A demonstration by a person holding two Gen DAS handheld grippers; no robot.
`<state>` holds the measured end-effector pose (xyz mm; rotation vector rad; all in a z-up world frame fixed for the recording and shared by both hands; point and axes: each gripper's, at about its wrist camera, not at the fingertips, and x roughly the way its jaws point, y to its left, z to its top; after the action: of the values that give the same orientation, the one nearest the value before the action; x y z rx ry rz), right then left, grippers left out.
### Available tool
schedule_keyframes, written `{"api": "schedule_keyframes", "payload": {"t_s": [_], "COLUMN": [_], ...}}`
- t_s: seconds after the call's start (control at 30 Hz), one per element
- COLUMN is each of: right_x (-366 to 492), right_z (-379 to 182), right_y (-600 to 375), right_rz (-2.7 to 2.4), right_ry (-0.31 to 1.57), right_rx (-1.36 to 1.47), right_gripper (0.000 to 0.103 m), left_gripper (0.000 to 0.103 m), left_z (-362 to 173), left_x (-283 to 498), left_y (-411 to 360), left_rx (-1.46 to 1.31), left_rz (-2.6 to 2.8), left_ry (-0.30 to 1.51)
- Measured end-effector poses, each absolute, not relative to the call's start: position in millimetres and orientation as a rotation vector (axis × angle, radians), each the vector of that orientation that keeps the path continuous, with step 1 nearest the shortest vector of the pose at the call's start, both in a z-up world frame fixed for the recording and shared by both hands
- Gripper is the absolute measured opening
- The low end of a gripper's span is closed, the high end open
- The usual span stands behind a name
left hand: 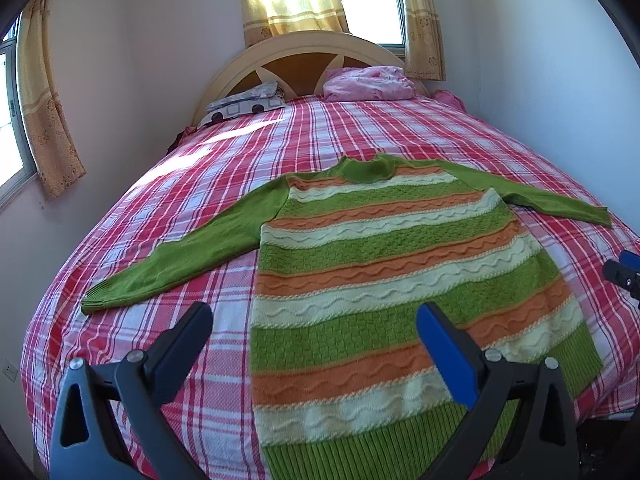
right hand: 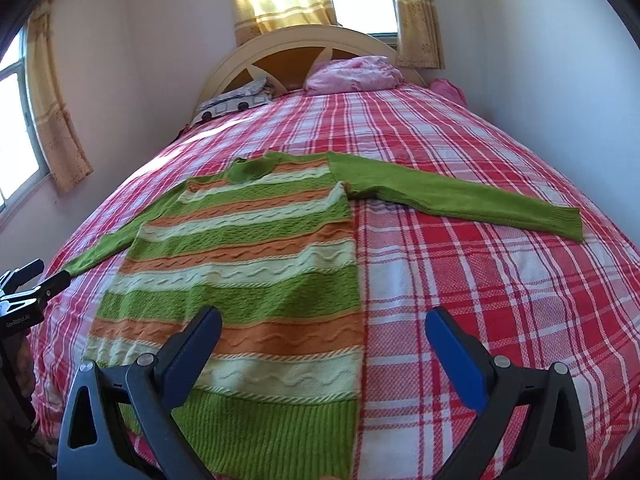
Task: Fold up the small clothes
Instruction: 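Reach the right gripper to the green sleeve cuff and grasp it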
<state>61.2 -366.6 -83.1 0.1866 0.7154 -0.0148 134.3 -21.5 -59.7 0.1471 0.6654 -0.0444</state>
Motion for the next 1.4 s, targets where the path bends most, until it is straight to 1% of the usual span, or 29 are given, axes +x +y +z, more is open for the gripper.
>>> {"api": "schedule_keyframes", "payload": {"t_s": [0.27,0.33,0.4,0.53,0.6,0.73,0.8,0.93,1.0,1.17,1.23,1.27,1.3,1.33,1.37,1.4], "right_x": [108,116,124,135,139,140,140,142,146,164,174,178,182,185,188,188], "right_z": [-105,-110,-116,-126,-130,-135,-136,-138,-139,-140,-141,-141,-141,-141,-140,-139], "right_y": [-447,-468,-496,-548,-576,-620,-636,-671,-684,-698,-693,-689,-685,-682,-680,-678], "right_rz": [-0.154,-0.191,-0.242,-0.336,-0.382,-0.469,-0.521,-0.606,-0.628,-0.613,-0.565,-0.543,-0.534,-0.526,-0.502,-0.490], "right_ry": [0.764,0.773,0.782,0.791,0.789,0.782,0.776,0.764,0.766,0.791,0.804,0.814,0.828,0.832,0.833,0.832], "right_rx": [0.274,0.302,0.333,0.411,0.458,0.525,0.531,0.547,0.549,0.542,0.538,0.525,0.506,0.496,0.501,0.510], "right_gripper": [0.102,0.098,0.092,0.087,0.080,0.078,0.074,0.072,0.067,0.066,0.059,0.046,0.040,0.036,0.021,0.015], "left_gripper": [0.103,0.103,0.103,0.103,0.103,0.103,0.103,0.103,0.103,0.103,0.103,0.103,0.103,0.103,0.103,0.103], "left_z": [-84,-90,-96,-107,-111,-115,-116,-120,-125,-138,-137,-135,-134,-133,-133,-132], "left_x": [198,211,224,252,265,291,302,320,326,330,330,330,330,331,331,332], "left_y": [-41,-47,-52,-57,-57,-52,-50,-39,-35,-34,-30,-28,-27,-25,-23,-20], "left_rx": [0.173,0.185,0.193,0.216,0.224,0.215,0.209,0.184,0.160,0.203,0.196,0.190,0.186,0.189,0.190,0.187], "left_rz": [-0.024,-0.014,-0.006,0.027,0.047,0.067,0.078,0.115,0.126,0.155,0.157,0.158,0.160,0.169,0.176,0.181], "left_ry": [0.693,0.689,0.683,0.668,0.667,0.685,0.687,0.695,0.711,0.737,0.735,0.732,0.729,0.724,0.721,0.720]}}
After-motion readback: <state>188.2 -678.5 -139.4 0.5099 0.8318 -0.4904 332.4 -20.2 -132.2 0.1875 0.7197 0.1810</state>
